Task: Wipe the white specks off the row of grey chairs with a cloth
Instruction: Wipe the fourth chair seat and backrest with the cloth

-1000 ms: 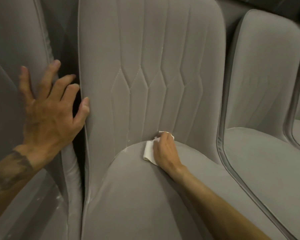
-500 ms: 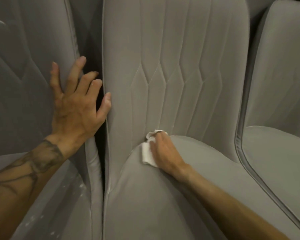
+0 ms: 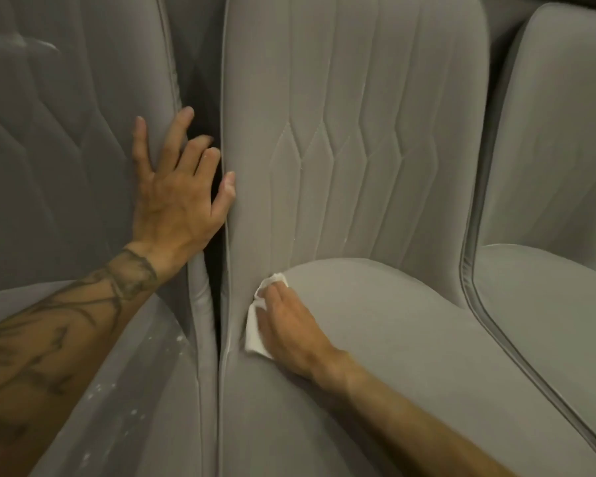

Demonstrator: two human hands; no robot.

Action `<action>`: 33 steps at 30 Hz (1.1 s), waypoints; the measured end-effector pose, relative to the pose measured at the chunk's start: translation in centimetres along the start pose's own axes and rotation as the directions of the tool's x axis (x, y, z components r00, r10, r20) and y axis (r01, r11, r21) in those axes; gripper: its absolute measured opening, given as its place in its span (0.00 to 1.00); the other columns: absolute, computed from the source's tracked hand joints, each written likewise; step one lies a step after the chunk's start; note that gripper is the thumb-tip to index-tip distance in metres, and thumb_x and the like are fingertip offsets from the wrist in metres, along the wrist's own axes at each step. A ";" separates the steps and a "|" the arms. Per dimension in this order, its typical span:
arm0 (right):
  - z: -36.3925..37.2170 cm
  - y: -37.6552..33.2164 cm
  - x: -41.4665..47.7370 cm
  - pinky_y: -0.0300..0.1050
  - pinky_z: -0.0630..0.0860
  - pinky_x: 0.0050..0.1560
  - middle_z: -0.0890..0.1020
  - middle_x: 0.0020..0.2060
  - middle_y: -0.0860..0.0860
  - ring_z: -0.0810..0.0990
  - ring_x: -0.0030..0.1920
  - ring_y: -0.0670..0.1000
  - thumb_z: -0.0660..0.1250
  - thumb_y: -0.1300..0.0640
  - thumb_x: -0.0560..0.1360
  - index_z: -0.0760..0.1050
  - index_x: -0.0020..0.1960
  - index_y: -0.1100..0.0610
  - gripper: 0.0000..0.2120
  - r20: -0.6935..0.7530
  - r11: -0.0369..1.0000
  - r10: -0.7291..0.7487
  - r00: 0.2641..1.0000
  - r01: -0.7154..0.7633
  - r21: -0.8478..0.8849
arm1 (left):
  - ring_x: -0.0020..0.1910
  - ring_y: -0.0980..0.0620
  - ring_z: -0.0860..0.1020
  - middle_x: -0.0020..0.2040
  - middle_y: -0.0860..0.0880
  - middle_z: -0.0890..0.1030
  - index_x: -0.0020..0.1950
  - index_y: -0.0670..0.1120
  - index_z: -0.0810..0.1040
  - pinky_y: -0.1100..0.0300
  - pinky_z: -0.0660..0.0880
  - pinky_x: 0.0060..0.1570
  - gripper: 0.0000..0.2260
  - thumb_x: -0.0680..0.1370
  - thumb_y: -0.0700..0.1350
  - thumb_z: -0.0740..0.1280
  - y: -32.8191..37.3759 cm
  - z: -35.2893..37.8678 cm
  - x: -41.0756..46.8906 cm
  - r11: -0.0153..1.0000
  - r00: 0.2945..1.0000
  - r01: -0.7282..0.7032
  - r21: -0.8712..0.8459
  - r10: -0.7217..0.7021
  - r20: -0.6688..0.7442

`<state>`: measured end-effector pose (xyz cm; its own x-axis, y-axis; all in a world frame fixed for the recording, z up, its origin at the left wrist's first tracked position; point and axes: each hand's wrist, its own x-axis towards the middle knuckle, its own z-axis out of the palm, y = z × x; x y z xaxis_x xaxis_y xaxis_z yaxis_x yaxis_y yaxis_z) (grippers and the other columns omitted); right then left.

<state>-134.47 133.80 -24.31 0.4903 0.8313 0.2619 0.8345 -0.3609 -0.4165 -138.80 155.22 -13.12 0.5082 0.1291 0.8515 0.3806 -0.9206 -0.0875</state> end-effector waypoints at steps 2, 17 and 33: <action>-1.9 0.6 -1.5 0.38 0.63 0.68 0.74 0.62 0.55 0.71 0.63 0.50 0.58 0.59 0.83 0.71 0.64 0.60 0.11 0.098 0.984 -0.100 0.990 0.083 0.159 | 0.83 0.44 0.57 0.68 0.44 0.77 0.62 0.40 0.76 0.34 0.41 0.80 0.20 0.87 0.54 0.54 0.3 -1.0 0.2 1.000 0.997 0.000 -0.002 0.000 0.072; -1.3 -7.0 -7.6 0.40 0.71 0.60 0.77 0.56 0.51 0.76 0.54 0.51 0.58 0.55 0.84 0.70 0.62 0.56 0.10 0.094 0.956 0.004 0.996 -0.032 0.292 | 0.64 0.40 0.77 0.66 0.40 0.78 0.68 0.40 0.77 0.44 0.71 0.66 0.18 0.81 0.45 0.60 -0.2 -11.4 -17.0 0.915 0.790 0.348 -0.204 -0.169 0.590; 3.2 -17.6 -7.5 0.43 0.74 0.58 0.81 0.54 0.50 0.77 0.53 0.47 0.58 0.52 0.82 0.76 0.55 0.51 0.09 -0.029 0.940 0.018 0.999 -0.007 0.342 | 0.54 0.39 0.78 0.56 0.43 0.81 0.62 0.42 0.79 0.43 0.75 0.56 0.21 0.80 0.50 0.54 -1.8 -17.5 -19.8 0.865 0.702 0.481 -0.147 -0.279 0.655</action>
<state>-153.69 135.24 -21.71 0.5125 0.8119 0.2797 0.6947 -0.2005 -0.6908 -163.09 147.86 -20.77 0.7564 0.5893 0.2840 0.4601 -0.7879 0.4094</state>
